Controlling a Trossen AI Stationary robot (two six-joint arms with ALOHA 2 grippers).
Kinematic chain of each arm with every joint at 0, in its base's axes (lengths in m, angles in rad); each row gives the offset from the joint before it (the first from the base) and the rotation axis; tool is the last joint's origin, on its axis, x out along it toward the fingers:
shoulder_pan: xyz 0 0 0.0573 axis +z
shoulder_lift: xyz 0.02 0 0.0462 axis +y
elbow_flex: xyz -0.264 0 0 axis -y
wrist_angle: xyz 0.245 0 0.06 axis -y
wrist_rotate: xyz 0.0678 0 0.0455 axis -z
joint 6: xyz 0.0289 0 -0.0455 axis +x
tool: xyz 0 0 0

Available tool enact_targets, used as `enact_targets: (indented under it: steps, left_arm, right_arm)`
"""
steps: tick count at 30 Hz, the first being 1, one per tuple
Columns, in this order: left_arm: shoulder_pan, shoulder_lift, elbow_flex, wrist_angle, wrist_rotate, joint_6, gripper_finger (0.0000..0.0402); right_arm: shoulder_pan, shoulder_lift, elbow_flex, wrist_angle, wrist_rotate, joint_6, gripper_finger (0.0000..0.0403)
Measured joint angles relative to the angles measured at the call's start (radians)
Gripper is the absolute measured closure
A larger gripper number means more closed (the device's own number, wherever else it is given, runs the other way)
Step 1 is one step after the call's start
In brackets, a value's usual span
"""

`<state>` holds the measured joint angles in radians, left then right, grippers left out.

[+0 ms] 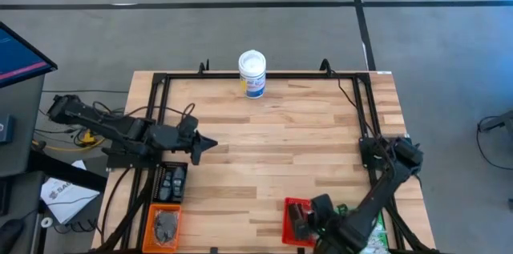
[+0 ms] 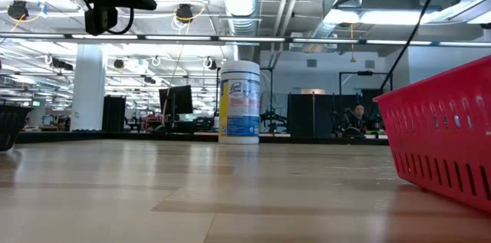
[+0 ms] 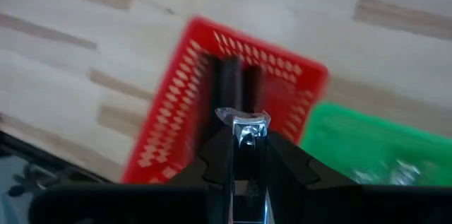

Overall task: Pick & Place Travel size toiletries
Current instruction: Put the silver nail cutter into the left green bin

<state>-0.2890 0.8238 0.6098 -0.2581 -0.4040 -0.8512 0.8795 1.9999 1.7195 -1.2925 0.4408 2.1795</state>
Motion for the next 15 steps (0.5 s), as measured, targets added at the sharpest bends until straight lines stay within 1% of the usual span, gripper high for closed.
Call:
enact_targets:
  steps: [3, 7, 11, 15]
  left_arm:
    - [-0.048, 0.043, 0.000, 0.027, -0.042, -0.030, 0.0402]
    - [-0.100, 0.121, 0.000, 0.089, -0.070, -0.059, 0.0402]
    - [-0.134, 0.212, 0.000, 0.189, -0.076, -0.074, 0.0402]
    - [-0.160, 0.284, 0.000, 0.307, -0.076, -0.074, 0.0402]
  right_arm:
    - [0.031, 0.000, 0.000, -0.019, -0.043, 0.013, 0.0354]
    - [0.064, 0.000, -0.027, -0.017, -0.105, 0.025, 0.0354]
    - [0.091, 0.000, -0.084, 0.029, -0.181, 0.029, 0.0354]
    - [0.105, 0.000, -0.138, 0.099, -0.222, 0.032, 0.0354]
